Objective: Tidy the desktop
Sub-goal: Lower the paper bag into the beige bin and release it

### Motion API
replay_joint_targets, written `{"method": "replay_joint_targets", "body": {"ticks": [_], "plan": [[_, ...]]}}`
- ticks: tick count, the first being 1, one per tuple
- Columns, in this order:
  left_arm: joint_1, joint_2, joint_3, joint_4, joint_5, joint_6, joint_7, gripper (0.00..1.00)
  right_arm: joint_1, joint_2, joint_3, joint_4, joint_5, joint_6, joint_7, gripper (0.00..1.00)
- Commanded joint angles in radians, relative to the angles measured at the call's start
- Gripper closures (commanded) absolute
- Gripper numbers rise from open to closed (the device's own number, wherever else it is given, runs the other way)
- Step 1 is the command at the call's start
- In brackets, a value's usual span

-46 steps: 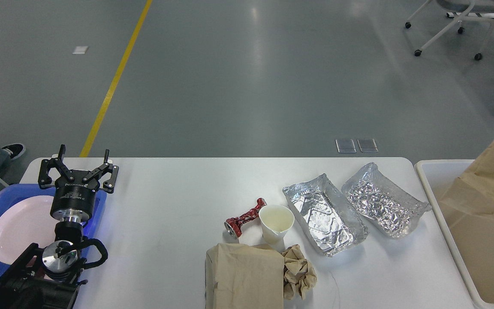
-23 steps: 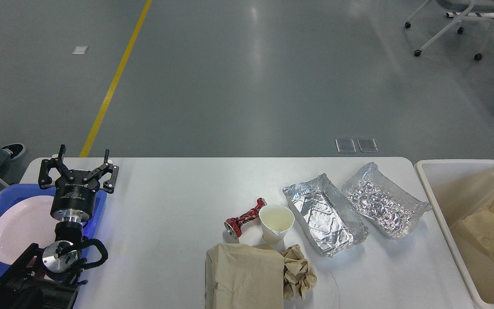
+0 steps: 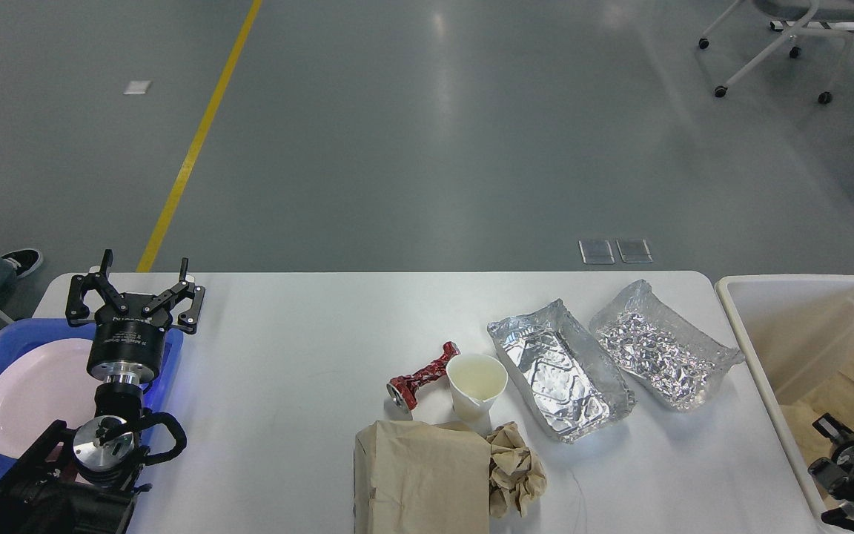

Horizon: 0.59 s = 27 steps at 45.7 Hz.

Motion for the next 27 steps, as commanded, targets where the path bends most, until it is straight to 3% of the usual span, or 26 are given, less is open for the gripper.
{"method": "replay_joint_targets", "body": {"ticks": [1, 12, 13, 14, 17, 18, 19, 21, 27], "plan": [[0.0, 0.0, 0.0, 0.0, 0.0, 0.0, -0.001, 0.04, -0.003, 0.008, 0.0, 0.001, 0.001, 0.0, 0.0, 1.0], [0.0, 0.0, 0.0, 0.0, 0.0, 0.0, -0.001, 0.04, -0.023, 0.021, 0.0, 0.001, 0.001, -0.01, 0.0, 1.0], [0.0, 0.0, 0.002, 0.0, 0.0, 0.0, 0.001, 0.04, -0.023, 0.021, 0.001, 0.001, 0.003, -0.013, 0.0, 0.96], [-0.001, 0.0, 0.0, 0.0, 0.0, 0.0, -0.001, 0.04, -0.023, 0.019, 0.001, 0.001, 0.003, -0.019, 0.0, 0.82], [0.0, 0.0, 0.0, 0.0, 0.0, 0.0, 0.001, 0.04, -0.02, 0.012, 0.001, 0.001, 0.003, -0.042, 0.002, 0.27], [-0.001, 0.0, 0.0, 0.0, 0.0, 0.0, -0.001, 0.04, -0.018, 0.012, 0.001, 0.001, 0.003, -0.056, 0.002, 0.13], [0.0, 0.0, 0.0, 0.0, 0.0, 0.0, -0.001, 0.04, -0.017, 0.01, 0.001, 0.001, 0.003, -0.065, 0.002, 0.06], [-0.001, 0.0, 0.0, 0.0, 0.0, 0.0, 0.001, 0.04, -0.015, 0.01, 0.0, 0.002, 0.003, -0.079, 0.002, 0.01], [0.0, 0.0, 0.0, 0.0, 0.0, 0.0, 0.001, 0.04, -0.011, 0.008, 0.0, 0.007, 0.001, -0.078, 0.002, 0.0]]}}
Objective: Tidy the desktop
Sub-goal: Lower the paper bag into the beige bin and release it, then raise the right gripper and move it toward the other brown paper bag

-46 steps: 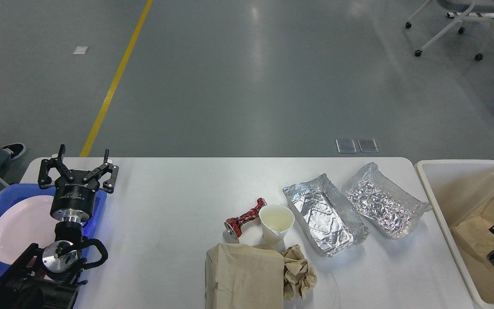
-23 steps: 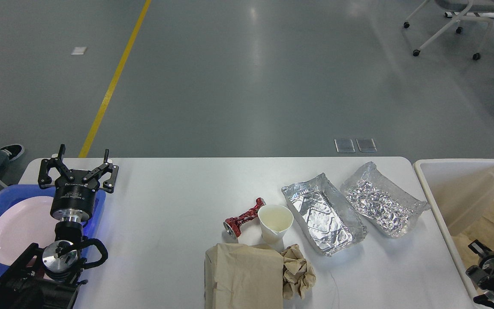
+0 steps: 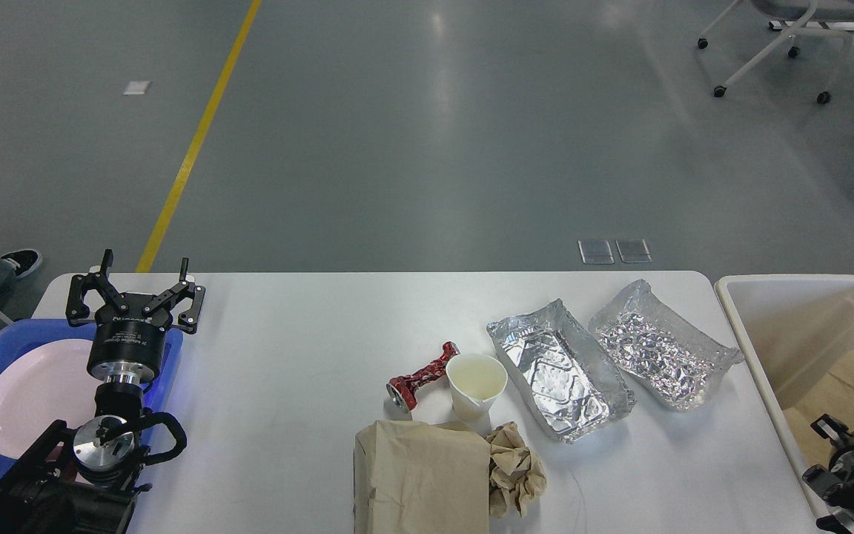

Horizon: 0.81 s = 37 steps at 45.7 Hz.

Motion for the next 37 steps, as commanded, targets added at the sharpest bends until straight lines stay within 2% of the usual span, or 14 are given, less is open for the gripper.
{"method": "replay_joint_targets", "body": {"ticks": [1, 12, 14, 20, 29, 37], "plan": [[-0.001, 0.0, -0.001, 0.0, 0.0, 0.0, -0.001, 0.04, 0.004, -0.001, -0.001, 0.003, -0.003, -0.002, 0.0, 0.0], [0.001, 0.0, -0.001, 0.0, 0.0, 0.0, 0.001, 0.04, 0.064, -0.02, 0.001, 0.049, -0.026, 0.009, 0.0, 0.0], [-0.001, 0.0, 0.001, 0.0, 0.0, 0.0, -0.001, 0.04, 0.097, -0.05, -0.001, 0.09, -0.035, 0.02, 0.0, 0.0], [-0.001, 0.0, -0.001, 0.0, 0.0, 0.0, -0.001, 0.04, 0.315, -0.211, -0.03, 0.365, -0.164, 0.112, 0.0, 0.0], [-0.001, 0.0, -0.001, 0.0, 0.0, 0.0, 0.001, 0.04, 0.594, -0.271, -0.156, 0.542, -0.334, 0.369, -0.001, 0.0], [-0.001, 0.0, -0.001, 0.0, 0.0, 0.0, 0.001, 0.04, 0.941, -0.264, -0.346, 0.715, -0.33, 0.691, -0.001, 0.0]]}}
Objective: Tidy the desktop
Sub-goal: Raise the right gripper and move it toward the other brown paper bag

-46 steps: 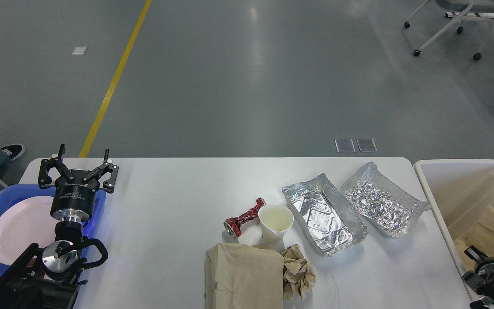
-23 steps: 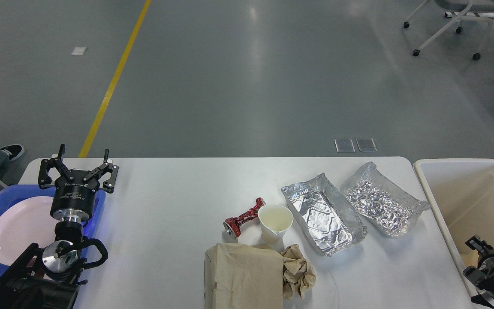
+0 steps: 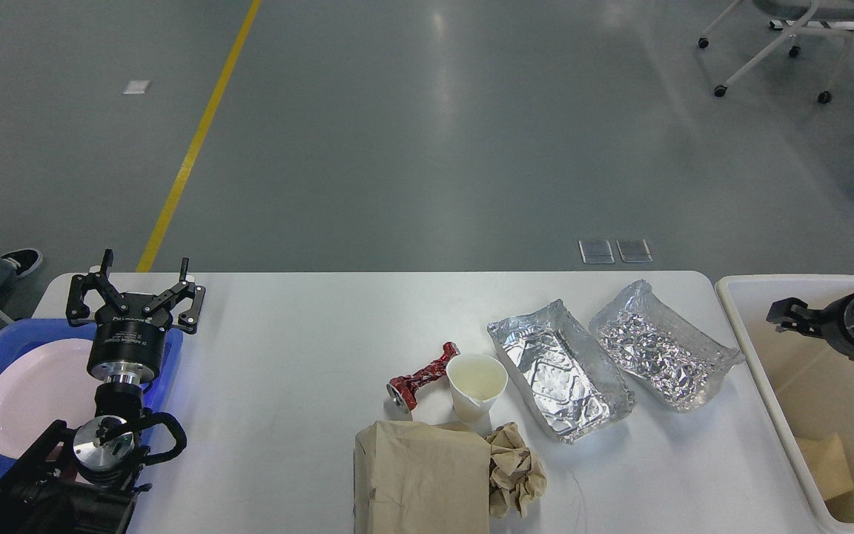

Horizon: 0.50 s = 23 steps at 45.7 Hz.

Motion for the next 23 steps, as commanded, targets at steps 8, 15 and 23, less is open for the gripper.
{"method": "replay_joint_targets", "body": {"ticks": [8, 15, 23], "plan": [[0.001, 0.0, 0.001, 0.0, 0.0, 0.0, 0.001, 0.04, 0.556, 0.093, -0.228, 0.295, 0.039, 0.506, -0.002, 0.0], [0.001, 0.0, 0.001, 0.0, 0.0, 0.0, 0.001, 0.04, 0.806, 0.169, -0.283, 0.452, 0.107, 0.66, -0.003, 0.0], [0.001, 0.0, 0.001, 0.0, 0.0, 0.0, -0.001, 0.04, 1.113, 0.181, -0.295, 0.714, 0.136, 0.681, -0.003, 0.0]]}}
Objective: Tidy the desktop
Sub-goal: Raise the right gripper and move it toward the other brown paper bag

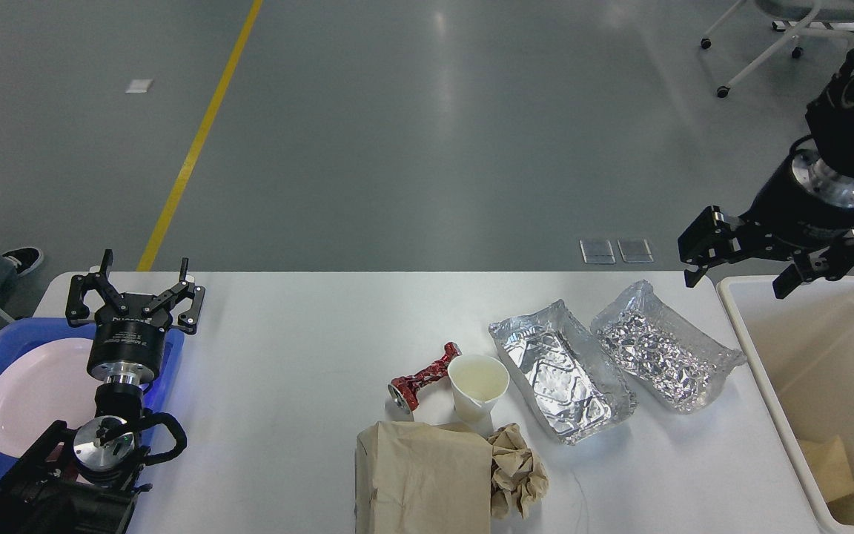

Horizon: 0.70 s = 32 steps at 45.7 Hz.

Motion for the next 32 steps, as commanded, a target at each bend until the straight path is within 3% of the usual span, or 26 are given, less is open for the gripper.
{"method": "replay_joint_targets", "body": {"ticks": [1, 14, 32], "plan": [[0.0, 0.0, 0.0, 0.0, 0.001, 0.0, -0.002, 0.04, 0.222, 0.01, -0.006, 0.191, 0.025, 0.009, 0.0, 0.0], [0.0, 0.0, -0.001, 0.0, 0.0, 0.0, -0.002, 0.04, 0.472, 0.13, -0.022, 0.44, 0.175, -0.008, -0.008, 0.0], [0.0, 0.0, 0.0, 0.0, 0.0, 0.0, 0.0, 0.04, 0.507, 0.156, -0.013, 0.447, 0.218, -0.011, -0.006, 0.0]]}}
